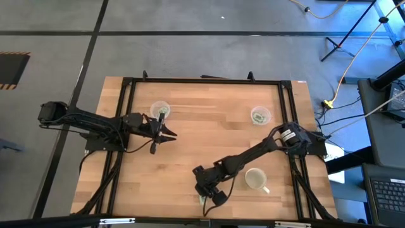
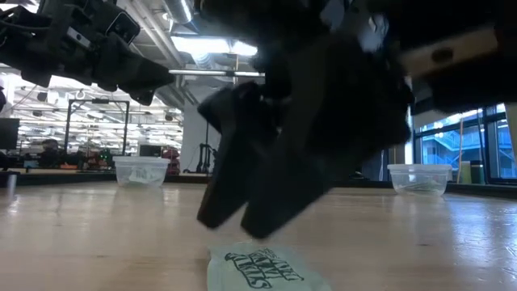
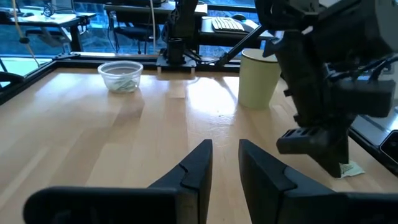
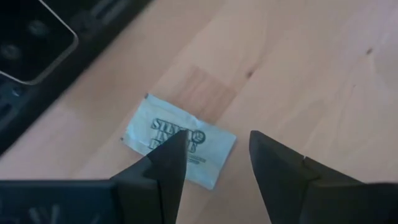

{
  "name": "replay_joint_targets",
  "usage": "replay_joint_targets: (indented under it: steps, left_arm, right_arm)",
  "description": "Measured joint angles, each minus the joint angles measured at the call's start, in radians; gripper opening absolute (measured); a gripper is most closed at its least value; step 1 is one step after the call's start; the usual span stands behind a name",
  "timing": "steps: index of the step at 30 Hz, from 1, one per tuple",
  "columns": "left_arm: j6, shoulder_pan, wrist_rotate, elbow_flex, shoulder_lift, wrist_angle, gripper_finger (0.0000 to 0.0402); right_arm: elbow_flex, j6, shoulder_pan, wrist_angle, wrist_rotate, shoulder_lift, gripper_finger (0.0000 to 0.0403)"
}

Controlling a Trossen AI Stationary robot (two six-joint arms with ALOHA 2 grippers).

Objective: Pick and place Stevia / Truvia into bins
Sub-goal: Put the stevia packet into the right transparent container

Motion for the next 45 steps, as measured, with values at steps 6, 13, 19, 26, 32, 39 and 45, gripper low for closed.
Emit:
replay_joint_targets:
  steps: [6,13,19,26,32,39,45]
  left_arm:
    - [0.000,0.000,0.000,0.000,0.000,-0.001,0.0072]
    - [0.000,0.000,0.000,0.000,0.000,-0.001,0.0072]
    - [0.001,0.000,0.000,0.000,0.000,-0.001,0.0072]
    - [0.001,0.000,0.000,0.000,0.000,-0.001,0.0072]
    - [0.001,0.000,0.000,0.000,0.000,-0.001,0.0072]
    - [0.000,0.000,0.000,0.000,0.000,-0.008,0.0072]
    - [0.000,0.000,0.000,0.000,0.000,-0.009,0.0072]
  right_arm:
    - [-0.001,0.000,0.000,0.012,0.004,0.024,0.0162]
    - [0.001,0.000,-0.001,0.015,0.020,0.034,0.0112]
    - [0.001,0.001,-0.002,0.010,0.024,0.035,0.0073]
    - [0.001,0.001,-0.002,0.010,0.024,0.037,0.0052]
    - [0.000,0.005,-0.001,0.001,0.024,0.030,0.0051]
    - [-0.005,0.016,0.001,-0.119,0.058,-0.025,0.0050]
    - [-0.005,0.029,-0.019,-0.177,0.070,-0.092,0.0035]
